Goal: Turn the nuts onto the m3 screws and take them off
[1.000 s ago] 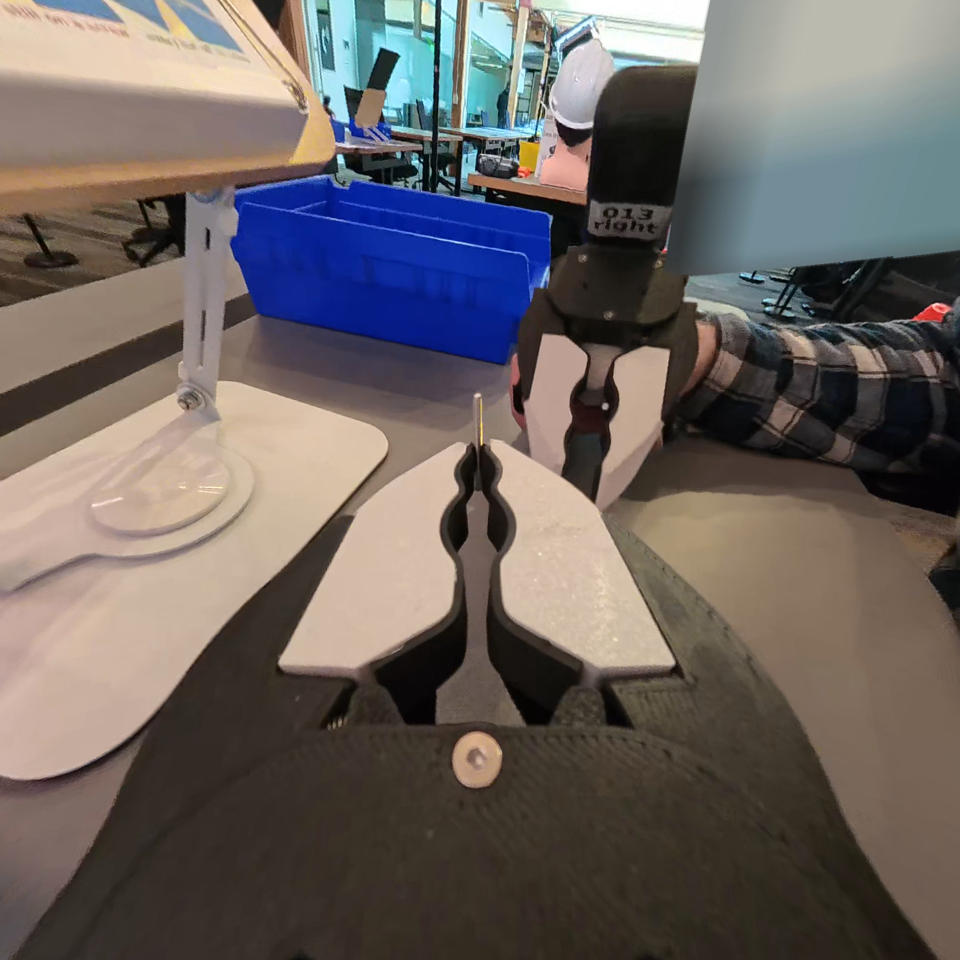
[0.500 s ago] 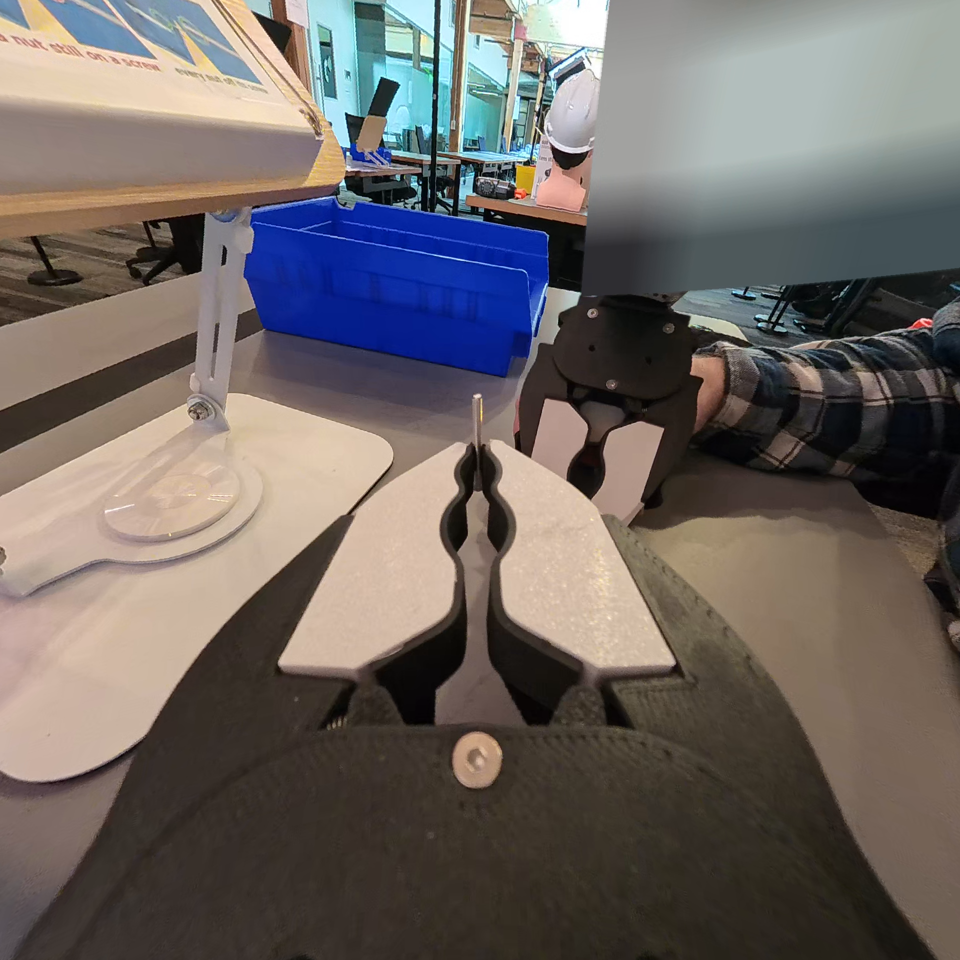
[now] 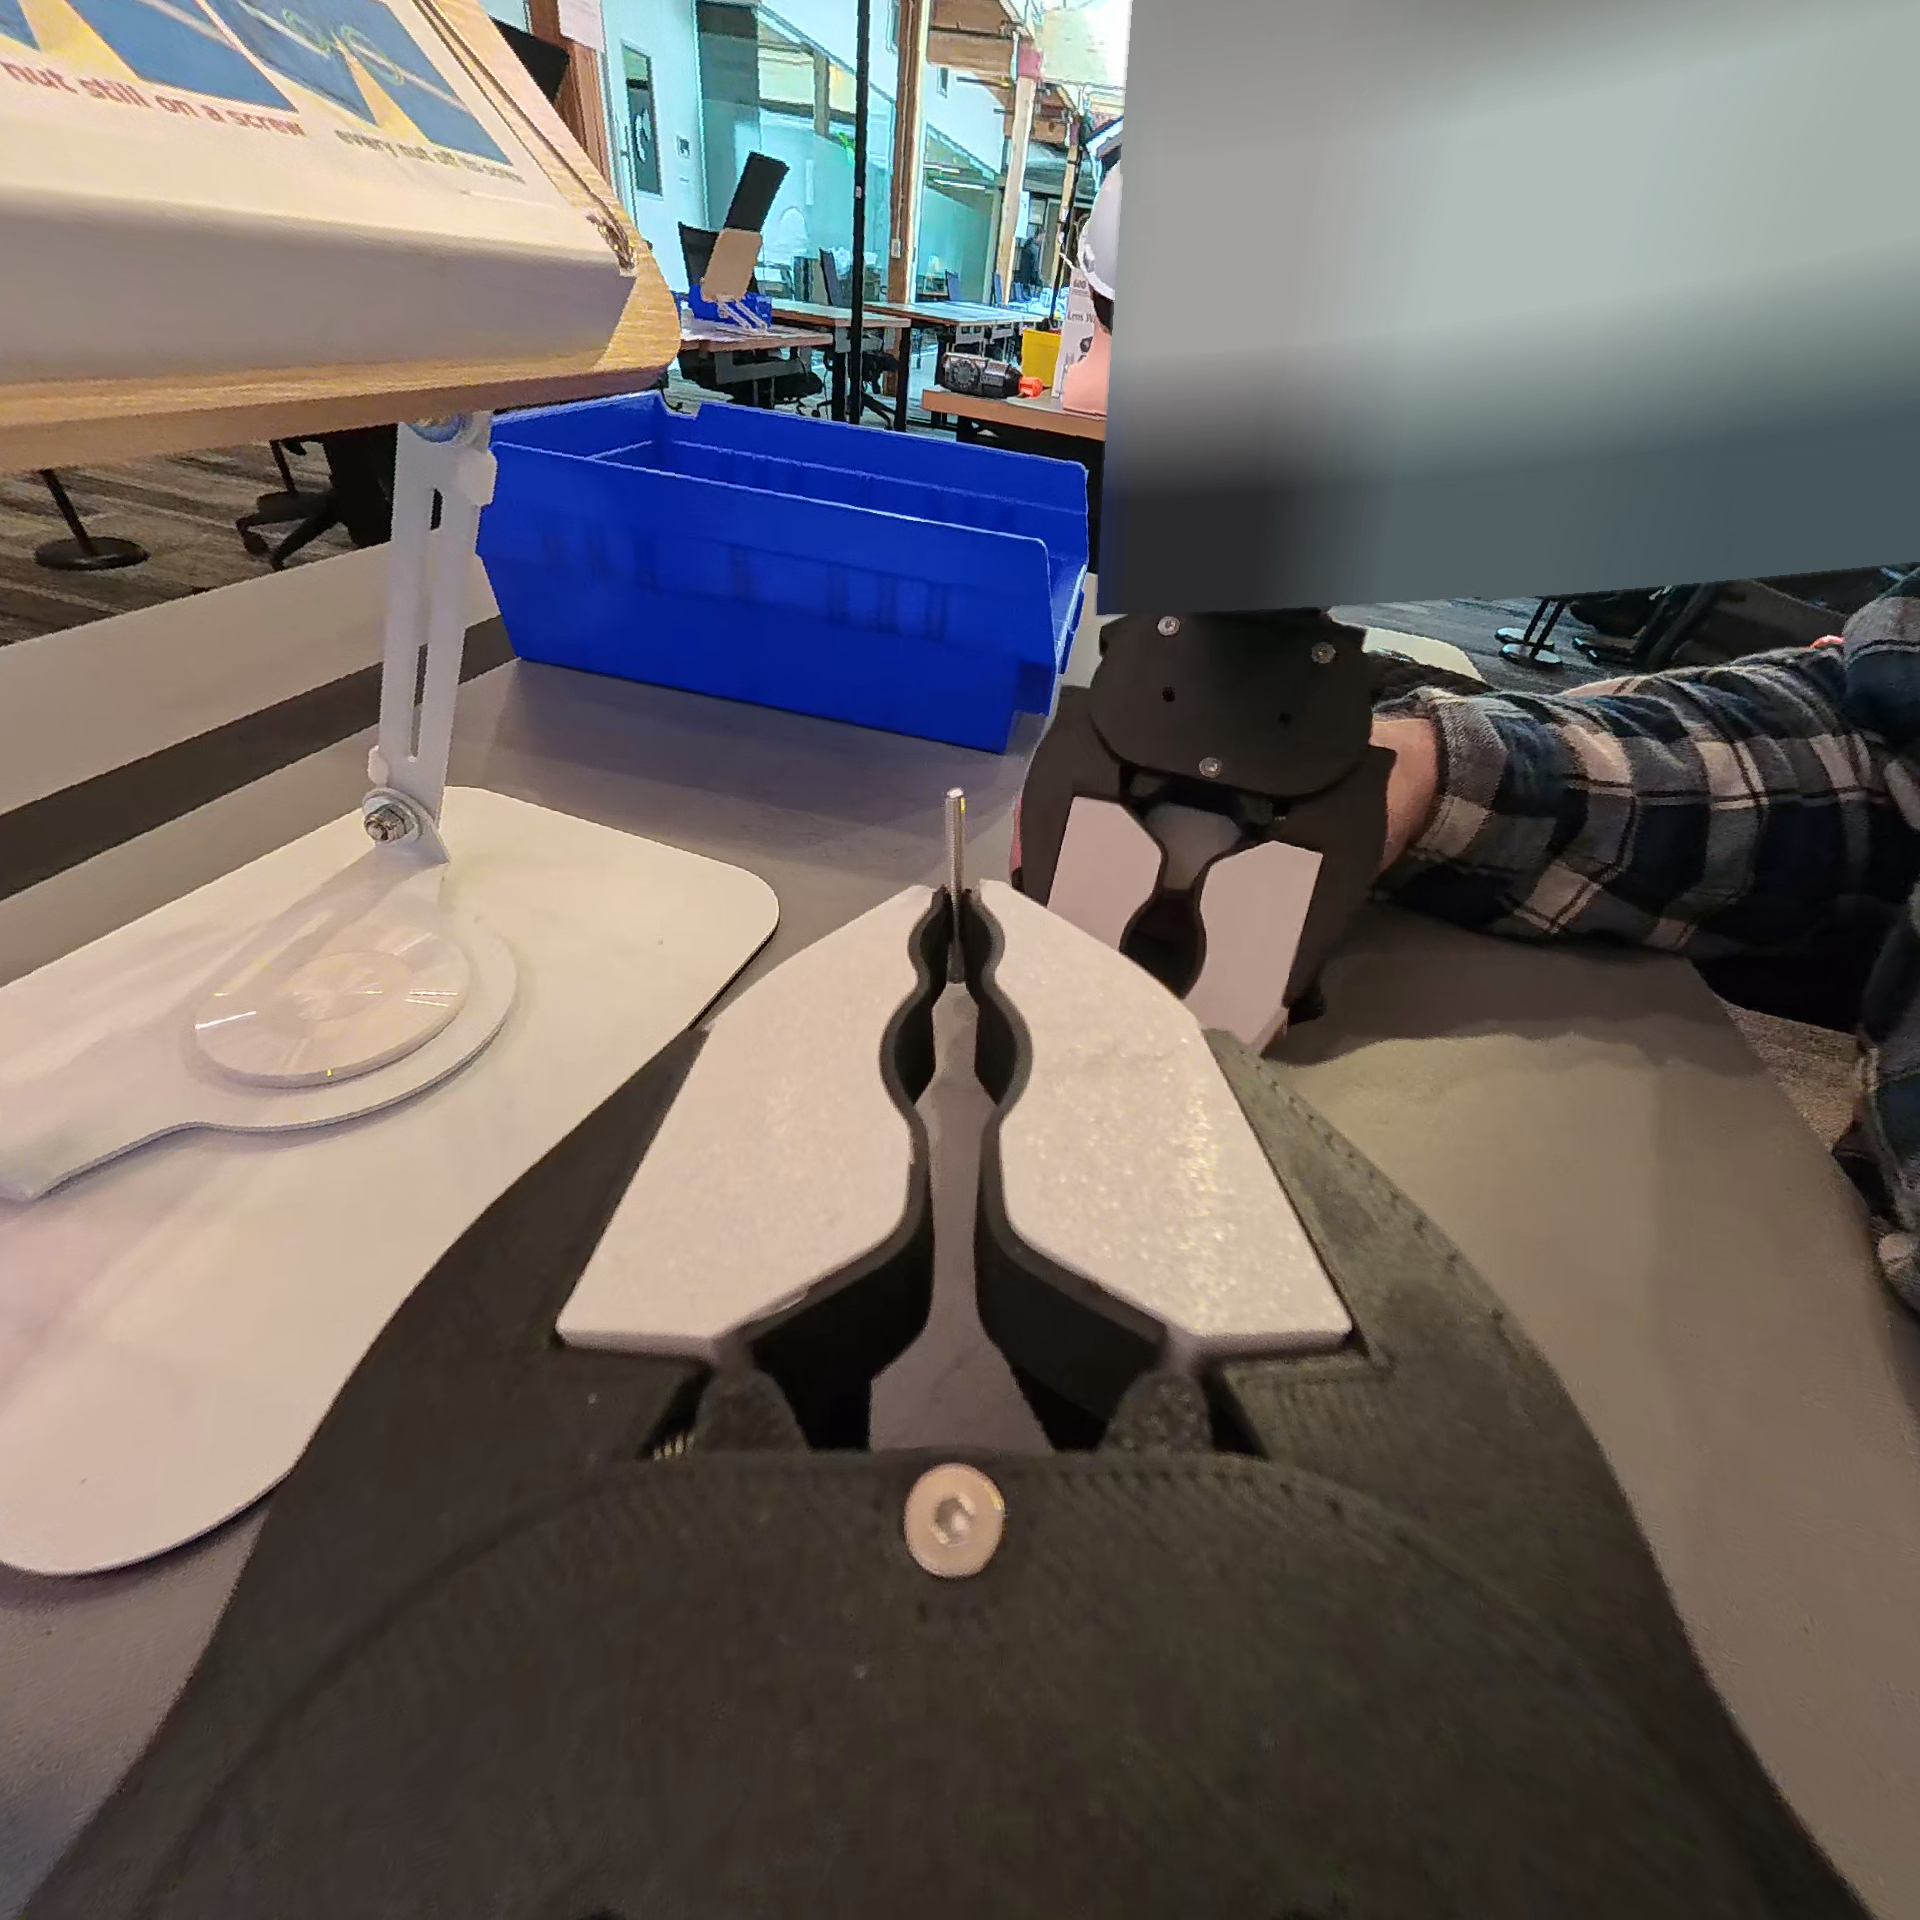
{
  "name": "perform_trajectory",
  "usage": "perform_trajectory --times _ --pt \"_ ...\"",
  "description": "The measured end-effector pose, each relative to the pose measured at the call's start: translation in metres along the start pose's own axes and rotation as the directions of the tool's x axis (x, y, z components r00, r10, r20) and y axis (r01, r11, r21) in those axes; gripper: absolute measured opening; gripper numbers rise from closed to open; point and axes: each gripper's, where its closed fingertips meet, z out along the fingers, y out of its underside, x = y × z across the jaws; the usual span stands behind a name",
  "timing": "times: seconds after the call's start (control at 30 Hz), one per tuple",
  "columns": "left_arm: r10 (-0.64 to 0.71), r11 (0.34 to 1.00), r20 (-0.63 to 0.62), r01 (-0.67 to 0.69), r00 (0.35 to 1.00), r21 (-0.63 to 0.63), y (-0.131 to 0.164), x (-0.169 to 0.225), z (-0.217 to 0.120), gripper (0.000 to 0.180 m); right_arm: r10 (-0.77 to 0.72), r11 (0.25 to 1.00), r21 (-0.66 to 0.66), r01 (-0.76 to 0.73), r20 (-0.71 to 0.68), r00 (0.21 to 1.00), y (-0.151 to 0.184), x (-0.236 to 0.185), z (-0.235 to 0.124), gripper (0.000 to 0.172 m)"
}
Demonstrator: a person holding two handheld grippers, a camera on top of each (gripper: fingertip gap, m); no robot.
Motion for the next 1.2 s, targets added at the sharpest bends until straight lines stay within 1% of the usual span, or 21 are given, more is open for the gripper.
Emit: perform_trajectory --times 0.17,0.43,0.57,0.77,0.83,0.93,1.2 --pt "-0.004 1.0 -0.003 0.004 1.0 0.002 -0.0002 0.0 -0.0003 0.002 0.007 0.999 -0.044 -0.008 -0.025 1.0 0.0032 0.0029 0.0058 0.012" --pt "-0.009 1.0 -0.006 0.009 1.0 0.004 -0.0003 -0.0002 -0.0004 0.002 -0.001 0.997 -0.078 0.001 0.003 1.0 0.0051 0.0012 0.0097 0.014" --pt "-0.014 1.0 -0.002 0.014 1.0 0.006 -0.0005 -0.0017 -0.0016 0.002 -0.044 0.991 -0.126 0.045 0.014 0.999 0.0063 0.003 0.0097 0.012" --pt "-0.023 1.0 -0.004 0.023 1.0 0.009 -0.0008 -0.0034 -0.0028 0.002 -0.054 0.986 -0.155 0.063 0.062 0.997 0.0072 0.0028 0.0093 0.006" --pt "-0.026 1.0 -0.004 0.026 1.0 0.011 -0.001 -0.0039 -0.003 0.002 -0.072 0.98 -0.179 0.084 0.069 0.995 0.0074 0.0023 0.0093 0.006" --pt "-0.023 1.0 -0.005 0.023 1.0 0.009 -0.0008 -0.0034 -0.0028 0.002 -0.104 0.966 -0.228 0.119 0.075 0.992 0.0077 0.0002 0.0096 0.011" --pt "-0.024 1.0 -0.003 0.024 1.0 0.009 -0.0007 -0.0048 -0.0041 0.002 -0.15 0.935 -0.315 0.164 0.068 0.986 0.0094 0.0007 0.0086 0.007"
